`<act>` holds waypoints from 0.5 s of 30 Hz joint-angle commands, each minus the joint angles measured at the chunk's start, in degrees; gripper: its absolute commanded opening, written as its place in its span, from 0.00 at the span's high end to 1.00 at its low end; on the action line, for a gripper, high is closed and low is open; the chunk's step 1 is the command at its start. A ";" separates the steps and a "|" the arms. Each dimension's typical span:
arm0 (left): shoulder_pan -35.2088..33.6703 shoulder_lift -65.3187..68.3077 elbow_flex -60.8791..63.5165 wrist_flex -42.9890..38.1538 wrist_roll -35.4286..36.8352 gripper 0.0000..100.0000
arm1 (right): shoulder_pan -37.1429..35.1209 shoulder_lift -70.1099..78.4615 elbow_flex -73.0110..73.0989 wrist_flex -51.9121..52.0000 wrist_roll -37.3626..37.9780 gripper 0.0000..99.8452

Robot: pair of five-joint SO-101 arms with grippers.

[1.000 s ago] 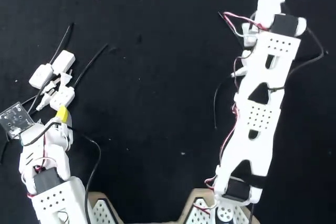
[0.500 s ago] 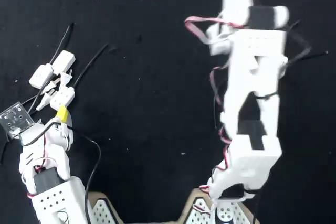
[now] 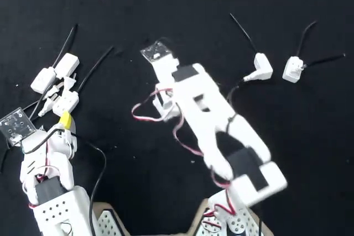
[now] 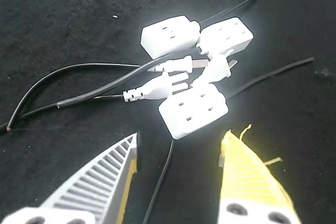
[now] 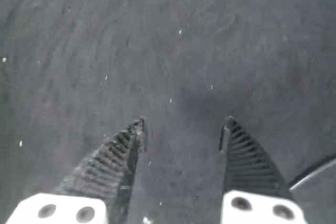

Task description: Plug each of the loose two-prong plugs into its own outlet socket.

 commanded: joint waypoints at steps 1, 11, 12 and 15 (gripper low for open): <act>0.92 -0.26 -4.97 -0.53 -2.02 0.75 | -1.58 -12.97 7.87 -3.16 -0.09 0.78; 0.92 -0.26 -6.81 -0.79 -5.63 0.74 | -4.04 -45.76 45.76 -35.25 -0.53 0.78; 0.92 -0.26 -6.81 -0.88 -5.63 0.74 | -4.13 -48.31 48.22 -37.10 -0.53 0.78; 0.66 -0.26 -7.16 -0.97 -5.98 0.74 | -4.13 -55.25 53.41 -39.74 -0.53 0.78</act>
